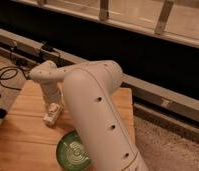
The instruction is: Place the bottle in the ceramic bowl
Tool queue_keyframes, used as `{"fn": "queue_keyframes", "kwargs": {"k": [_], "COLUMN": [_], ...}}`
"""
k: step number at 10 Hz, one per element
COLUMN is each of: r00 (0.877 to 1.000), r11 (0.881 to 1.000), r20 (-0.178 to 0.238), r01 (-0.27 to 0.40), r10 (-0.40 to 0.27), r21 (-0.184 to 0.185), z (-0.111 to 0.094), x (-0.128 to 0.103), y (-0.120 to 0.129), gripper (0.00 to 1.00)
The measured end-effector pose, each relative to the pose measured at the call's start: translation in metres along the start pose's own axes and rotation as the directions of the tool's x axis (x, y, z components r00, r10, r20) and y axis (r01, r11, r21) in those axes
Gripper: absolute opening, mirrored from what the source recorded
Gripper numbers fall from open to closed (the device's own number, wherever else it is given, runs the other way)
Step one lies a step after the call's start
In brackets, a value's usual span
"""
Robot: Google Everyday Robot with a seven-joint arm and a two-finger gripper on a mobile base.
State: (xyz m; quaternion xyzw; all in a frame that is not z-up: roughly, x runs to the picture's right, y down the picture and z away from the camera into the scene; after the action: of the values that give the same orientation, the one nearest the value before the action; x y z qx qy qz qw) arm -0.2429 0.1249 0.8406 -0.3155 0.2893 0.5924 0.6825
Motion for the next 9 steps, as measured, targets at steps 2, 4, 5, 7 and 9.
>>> {"fn": "queue_keyframes", "kwargs": {"k": [2, 4, 5, 7, 9], "r00": [1.000, 0.996, 0.993, 0.989, 0.991], "r11": [1.000, 0.997, 0.993, 0.990, 0.991], "r20": [-0.020, -0.028, -0.033, -0.040, -0.046], "r01": [0.023, 0.079, 0.115, 0.144, 0.129], "r10": [-0.023, -0.079, -0.115, -0.143, -0.128], "r21": [-0.010, -0.013, -0.008, 0.006, 0.019], "z": [0.004, 0.004, 0.005, 0.011, 0.019], "x": [0.002, 0.012, 0.017, 0.024, 0.022], "y": [0.008, 0.029, 0.041, 0.051, 0.045], "gripper": [0.65, 0.65, 0.65, 0.65, 0.65]}}
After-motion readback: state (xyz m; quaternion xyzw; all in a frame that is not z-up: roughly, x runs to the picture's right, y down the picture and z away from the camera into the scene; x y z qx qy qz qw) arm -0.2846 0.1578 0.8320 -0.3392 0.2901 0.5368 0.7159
